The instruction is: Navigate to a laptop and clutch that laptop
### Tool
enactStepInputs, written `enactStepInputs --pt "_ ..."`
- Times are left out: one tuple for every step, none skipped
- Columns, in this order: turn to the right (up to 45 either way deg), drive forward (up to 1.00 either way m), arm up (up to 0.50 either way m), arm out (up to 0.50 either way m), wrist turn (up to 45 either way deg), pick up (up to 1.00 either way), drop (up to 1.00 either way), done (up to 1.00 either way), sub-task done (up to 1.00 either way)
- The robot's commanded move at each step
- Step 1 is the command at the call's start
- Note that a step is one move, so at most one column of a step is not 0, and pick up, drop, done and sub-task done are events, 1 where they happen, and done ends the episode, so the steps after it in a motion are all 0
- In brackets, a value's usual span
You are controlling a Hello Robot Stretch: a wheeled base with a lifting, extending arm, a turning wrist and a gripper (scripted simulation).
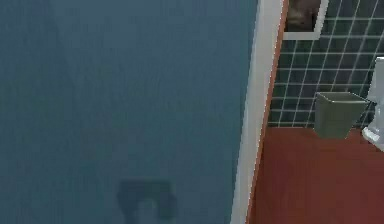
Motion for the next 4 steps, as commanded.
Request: enactStepInputs --pt "42.0 0.00 0.00 0.00 0.0 0.00 0.00 0.00 0.00" --pt "0.0 0.35 0.00 0.00 0.0 0.00 0.00 0.00 0.00" --pt "9.0 0.00 0.00 0.00 0.0 0.00 0.00 0.00 0.00" --pt "3.0 0.00 0.00 0.00 0.0 0.00 0.00 0.00 0.00"
